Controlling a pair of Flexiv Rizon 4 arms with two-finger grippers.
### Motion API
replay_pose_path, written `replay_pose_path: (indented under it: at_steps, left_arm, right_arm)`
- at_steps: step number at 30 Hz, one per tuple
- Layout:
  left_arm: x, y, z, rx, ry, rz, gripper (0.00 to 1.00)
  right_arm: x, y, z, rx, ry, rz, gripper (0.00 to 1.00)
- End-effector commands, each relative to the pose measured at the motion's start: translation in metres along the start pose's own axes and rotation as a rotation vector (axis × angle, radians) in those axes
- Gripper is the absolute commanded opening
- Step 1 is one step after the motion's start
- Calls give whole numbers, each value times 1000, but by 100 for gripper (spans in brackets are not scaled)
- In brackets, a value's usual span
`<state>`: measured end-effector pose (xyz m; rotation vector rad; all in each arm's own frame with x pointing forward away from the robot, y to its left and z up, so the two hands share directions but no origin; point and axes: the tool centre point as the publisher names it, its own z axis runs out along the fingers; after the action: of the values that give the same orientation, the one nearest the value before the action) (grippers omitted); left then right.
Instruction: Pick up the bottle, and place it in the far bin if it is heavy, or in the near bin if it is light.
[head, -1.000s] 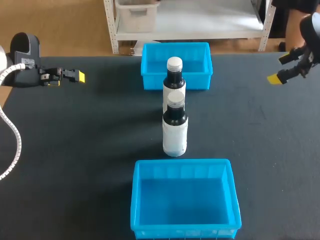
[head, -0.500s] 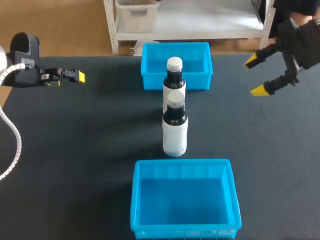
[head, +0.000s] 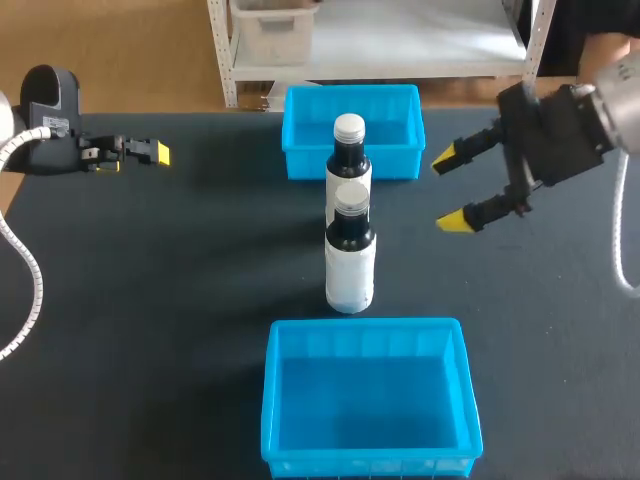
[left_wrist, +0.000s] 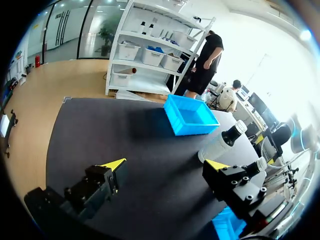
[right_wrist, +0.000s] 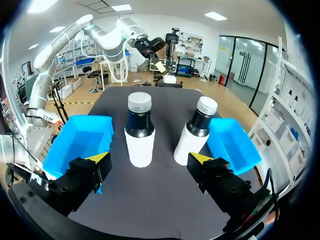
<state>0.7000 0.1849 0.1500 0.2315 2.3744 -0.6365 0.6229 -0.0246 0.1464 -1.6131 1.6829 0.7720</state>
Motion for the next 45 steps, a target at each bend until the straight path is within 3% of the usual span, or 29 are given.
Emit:
replay_pose_path:
  at_steps: [1, 28, 45]
  left_arm:
    - [0, 0, 0, 0, 0, 0, 100]
    - [0, 0, 0, 0, 0, 0, 100]
    - [0, 0, 0, 0, 0, 0, 100]
  right_arm:
    - [-5, 8, 12, 15, -18, 6, 100]
    - [-35, 7, 79, -121, -73, 57, 100]
    - [-45, 11, 91, -100, -5, 69, 100]
